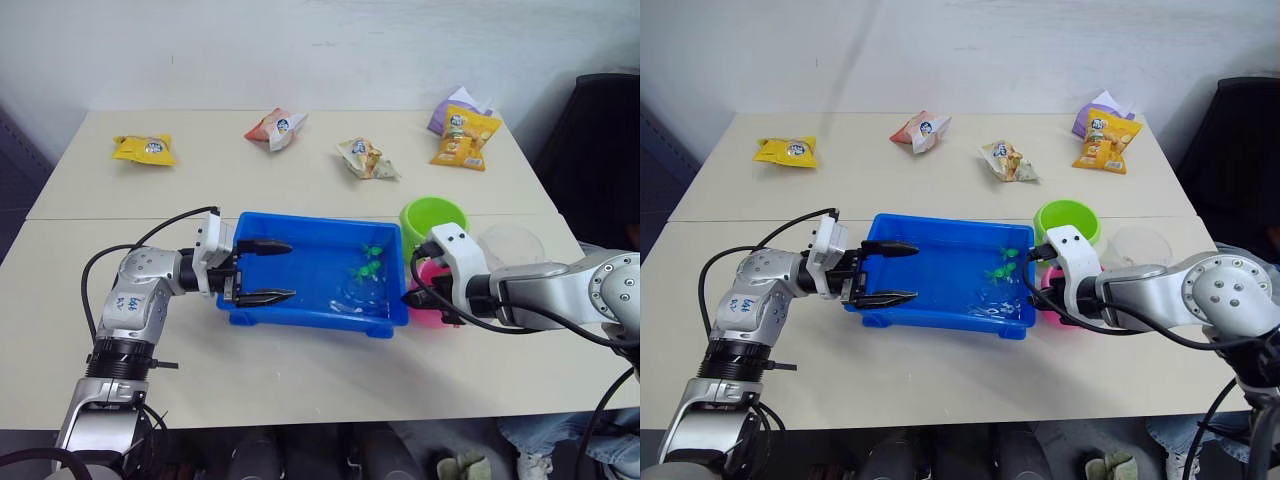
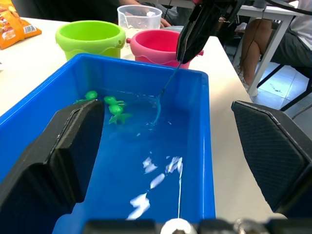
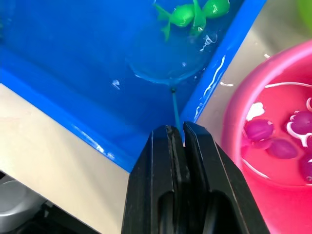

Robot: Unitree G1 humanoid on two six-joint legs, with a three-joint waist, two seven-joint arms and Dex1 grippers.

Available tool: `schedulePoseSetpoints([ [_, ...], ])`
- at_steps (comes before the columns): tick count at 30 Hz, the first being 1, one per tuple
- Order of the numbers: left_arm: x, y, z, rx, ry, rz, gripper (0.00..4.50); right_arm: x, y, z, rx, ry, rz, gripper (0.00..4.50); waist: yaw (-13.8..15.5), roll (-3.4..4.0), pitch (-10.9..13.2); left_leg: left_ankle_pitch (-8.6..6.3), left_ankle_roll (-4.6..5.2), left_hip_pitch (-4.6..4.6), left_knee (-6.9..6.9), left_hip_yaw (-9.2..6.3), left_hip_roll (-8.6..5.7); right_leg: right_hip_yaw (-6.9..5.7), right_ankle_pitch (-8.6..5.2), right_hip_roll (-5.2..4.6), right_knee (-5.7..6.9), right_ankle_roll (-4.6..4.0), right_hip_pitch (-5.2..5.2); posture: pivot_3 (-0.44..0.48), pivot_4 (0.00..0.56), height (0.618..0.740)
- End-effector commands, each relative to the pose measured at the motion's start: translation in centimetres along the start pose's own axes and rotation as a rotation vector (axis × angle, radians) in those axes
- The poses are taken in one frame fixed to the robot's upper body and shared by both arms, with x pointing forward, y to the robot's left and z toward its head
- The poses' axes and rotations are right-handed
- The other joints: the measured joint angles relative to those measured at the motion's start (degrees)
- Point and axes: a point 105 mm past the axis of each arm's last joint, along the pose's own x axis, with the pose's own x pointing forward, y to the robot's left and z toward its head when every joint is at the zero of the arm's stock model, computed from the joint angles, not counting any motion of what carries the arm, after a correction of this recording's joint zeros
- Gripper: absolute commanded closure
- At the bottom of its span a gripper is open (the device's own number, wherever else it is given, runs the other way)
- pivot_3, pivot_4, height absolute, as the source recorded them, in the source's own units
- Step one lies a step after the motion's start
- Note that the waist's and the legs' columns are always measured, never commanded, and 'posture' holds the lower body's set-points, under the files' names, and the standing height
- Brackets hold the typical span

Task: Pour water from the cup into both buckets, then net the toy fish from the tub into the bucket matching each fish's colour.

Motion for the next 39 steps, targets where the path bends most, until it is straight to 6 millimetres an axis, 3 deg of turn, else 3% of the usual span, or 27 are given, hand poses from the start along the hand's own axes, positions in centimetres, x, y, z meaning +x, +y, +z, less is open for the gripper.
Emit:
schedulePoseSetpoints([
  [1, -0.1, 0.1, 0.8, 0.037, -0.012, -0.006, 0.02, -0.1, 0.3, 0.6, 0.027, -0.045, 0.017, 4.50, 0.00, 0.00, 0.00, 0.00, 0.00, 0.00, 0.00, 0.00, 0.00, 0.00, 0.00, 0.00, 0.00, 0.00, 0.00, 0.000, 0.150, 0.739],
  [13, -0.1, 0.1, 0.9, 0.037, -0.012, -0.002, 0.02, 1.8, 0.4, 1.6, 0.163, -0.086, 0.001, 4.50, -0.13, 0.00, 0.00, 0.00, -0.01, 0.00, 0.00, 0.05, 0.01, 0.03, 0.00, 0.01, 0.02, 0.00, -0.02, 0.000, 0.150, 0.739],
  [30, 0.2, 0.2, 0.6, 0.031, -0.023, 0.003, 0.02, -1.2, -1.7, 0.6, -0.033, -0.006, -0.124, 4.50, 0.13, 0.01, 0.01, -0.05, 0.09, -0.05, 0.01, 0.02, -0.04, 0.01, 0.02, -0.07, -0.05, 0.04, -0.02, 0.000, 0.150, 0.739],
  [39, 0.2, 0.3, 0.6, 0.034, -0.027, 0.008, 0.02, -1.7, -1.6, 1.8, -0.166, -0.015, -0.235, 4.50, 0.13, 0.02, 0.01, -0.08, 0.17, -0.22, 0.05, -0.02, -0.09, -0.09, 0.06, -0.20, -0.16, 0.10, -0.08, 0.000, 0.150, 0.739],
])
